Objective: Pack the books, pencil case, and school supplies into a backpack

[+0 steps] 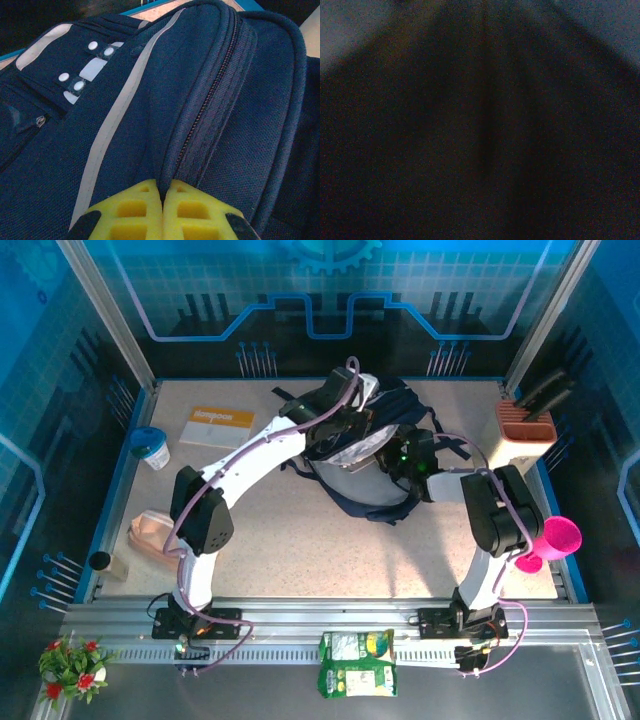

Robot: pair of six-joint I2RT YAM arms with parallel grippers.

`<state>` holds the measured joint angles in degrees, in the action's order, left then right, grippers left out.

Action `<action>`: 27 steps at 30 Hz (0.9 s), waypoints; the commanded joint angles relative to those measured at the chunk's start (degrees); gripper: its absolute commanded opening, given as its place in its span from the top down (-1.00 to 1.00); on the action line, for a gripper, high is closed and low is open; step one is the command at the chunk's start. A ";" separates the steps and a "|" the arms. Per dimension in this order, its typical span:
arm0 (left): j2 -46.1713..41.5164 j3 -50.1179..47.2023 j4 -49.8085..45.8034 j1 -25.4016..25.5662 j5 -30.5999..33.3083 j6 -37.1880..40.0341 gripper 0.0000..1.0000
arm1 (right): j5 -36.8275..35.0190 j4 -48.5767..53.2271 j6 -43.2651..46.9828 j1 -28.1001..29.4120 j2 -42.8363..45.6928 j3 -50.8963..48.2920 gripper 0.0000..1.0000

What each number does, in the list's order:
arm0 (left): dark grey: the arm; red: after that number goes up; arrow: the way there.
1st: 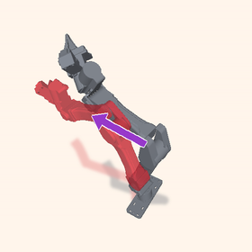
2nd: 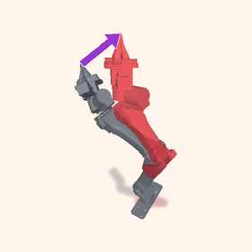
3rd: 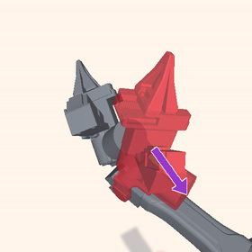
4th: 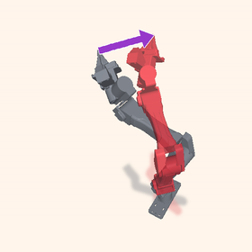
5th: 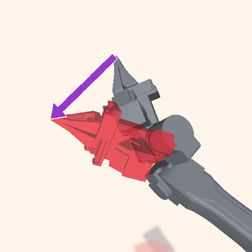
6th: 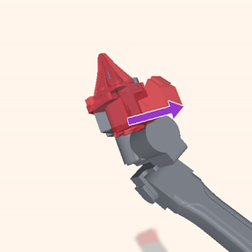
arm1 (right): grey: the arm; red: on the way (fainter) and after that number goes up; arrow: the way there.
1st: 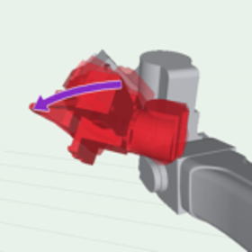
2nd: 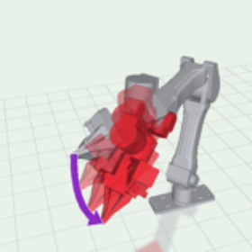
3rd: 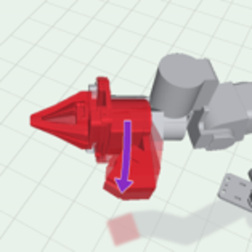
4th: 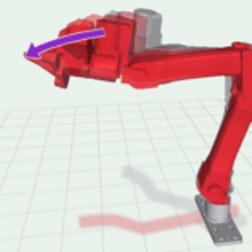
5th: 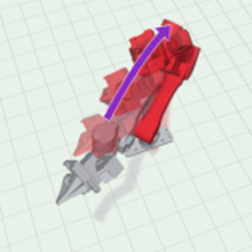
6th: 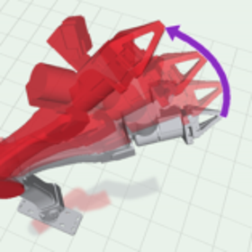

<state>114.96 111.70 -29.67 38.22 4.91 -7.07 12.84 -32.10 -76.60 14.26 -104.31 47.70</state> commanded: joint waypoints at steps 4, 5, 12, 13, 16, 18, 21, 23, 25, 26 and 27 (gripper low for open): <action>-3.44 4.14 5.50 -1.06 -2.75 -2.59 1.00 | -2.06 -3.30 -2.19 0.61 -0.87 1.61 0.77; -3.36 4.14 5.58 -1.15 -3.08 -2.68 1.00 | -2.32 -3.25 -2.43 0.60 -1.07 1.82 0.77; -3.01 4.07 5.46 -1.38 -3.78 -2.99 1.00 | -1.66 2.53 -3.69 1.10 -2.57 5.39 0.65; -3.07 3.96 5.56 -1.31 -3.81 -2.95 1.00 | -0.49 3.91 -3.61 1.05 -2.74 6.04 0.57; -2.93 3.52 5.80 -1.64 -3.79 -3.45 1.00 | 1.87 5.31 -3.48 1.11 -1.72 5.18 0.23; -2.85 3.09 5.88 -1.98 -3.85 -4.30 1.00 | 2.24 6.43 -2.93 0.89 0.96 3.06 0.10; -2.83 2.06 6.12 -2.46 -4.03 -5.04 1.00 | 3.51 11.18 0.45 0.34 6.24 -1.08 -0.07; -3.07 0.98 6.20 -2.68 -4.08 -5.30 1.00 | 3.81 15.29 3.57 -0.15 10.43 -3.81 -0.14; -3.45 -0.75 6.53 -2.77 -3.79 -5.56 1.00 | 3.41 20.47 6.83 -0.65 15.01 -6.89 -0.20; -3.70 -1.87 6.77 -2.87 -3.69 -5.82 1.00 | 2.76 23.20 8.62 -0.96 17.74 -8.43 -0.24; -3.94 -2.94 7.06 -2.93 -3.79 -6.08 1.00 | 1.65 26.01 10.35 -1.30 20.52 -10.06 -0.30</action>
<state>114.72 110.30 -28.10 36.38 1.13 -10.68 15.49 -16.62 -72.79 14.11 -89.62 40.82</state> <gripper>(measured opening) 0.054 0.626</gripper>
